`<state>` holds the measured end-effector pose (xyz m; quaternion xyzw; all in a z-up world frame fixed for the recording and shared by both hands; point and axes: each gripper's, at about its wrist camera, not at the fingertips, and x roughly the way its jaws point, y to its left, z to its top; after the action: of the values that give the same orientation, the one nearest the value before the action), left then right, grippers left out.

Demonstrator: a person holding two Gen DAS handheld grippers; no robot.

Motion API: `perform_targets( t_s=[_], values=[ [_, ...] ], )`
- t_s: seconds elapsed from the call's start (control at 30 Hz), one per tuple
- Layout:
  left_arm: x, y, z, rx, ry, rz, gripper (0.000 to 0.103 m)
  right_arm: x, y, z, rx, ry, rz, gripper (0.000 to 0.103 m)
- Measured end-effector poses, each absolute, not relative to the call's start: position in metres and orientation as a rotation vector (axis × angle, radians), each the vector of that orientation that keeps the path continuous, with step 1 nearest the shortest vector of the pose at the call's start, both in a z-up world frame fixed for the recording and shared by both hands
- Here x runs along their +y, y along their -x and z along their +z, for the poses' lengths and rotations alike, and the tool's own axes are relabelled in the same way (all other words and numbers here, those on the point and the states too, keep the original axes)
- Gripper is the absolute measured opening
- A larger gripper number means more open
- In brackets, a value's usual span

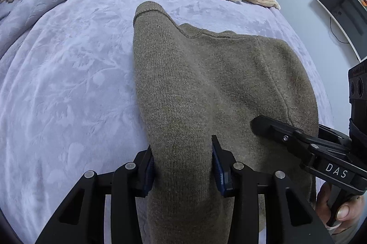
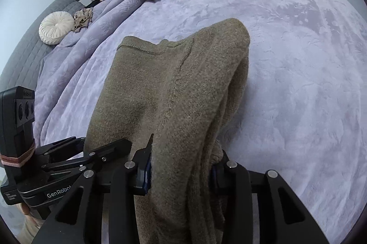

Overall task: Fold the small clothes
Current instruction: 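Grasp the folded edge with the left gripper while the right gripper grasps it too, then lay the sweater back down and open both grippers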

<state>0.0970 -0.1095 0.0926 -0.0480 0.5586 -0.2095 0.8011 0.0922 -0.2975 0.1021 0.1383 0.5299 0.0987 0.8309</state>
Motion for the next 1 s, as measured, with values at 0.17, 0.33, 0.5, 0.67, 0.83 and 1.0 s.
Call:
perform_targets(
  t_s=[0.17, 0.33, 0.5, 0.67, 0.83, 1.0],
  values=[
    [-0.091, -0.051, 0.107, 1.172, 0.096, -0.436, 0.043, -0.276, -0.056, 0.118, 1.106, -0.246, 0.229, 0.041],
    [-0.068, -0.004, 0.109, 1.169, 0.107, -0.412, 0.043, -0.251, -0.011, 0.125, 1.096, -0.226, 0.266, 0.041],
    [-0.052, 0.035, 0.103, 1.166, 0.115, -0.381, 0.043, -0.231, 0.027, 0.122, 1.096, -0.209, 0.292, 0.041],
    [-0.04, 0.064, 0.084, 1.195, 0.112, -0.356, 0.043, -0.22, 0.054, 0.104, 1.13, -0.218, 0.32, 0.041],
    [-0.028, 0.075, 0.068, 1.207, 0.133, -0.349, 0.047, -0.215, 0.063, 0.081, 1.162, -0.21, 0.332, 0.044],
    [-0.015, 0.082, 0.087, 1.179, 0.087, -0.268, 0.053, -0.23, 0.065, 0.084, 1.161, -0.211, 0.28, 0.056]
  ],
)
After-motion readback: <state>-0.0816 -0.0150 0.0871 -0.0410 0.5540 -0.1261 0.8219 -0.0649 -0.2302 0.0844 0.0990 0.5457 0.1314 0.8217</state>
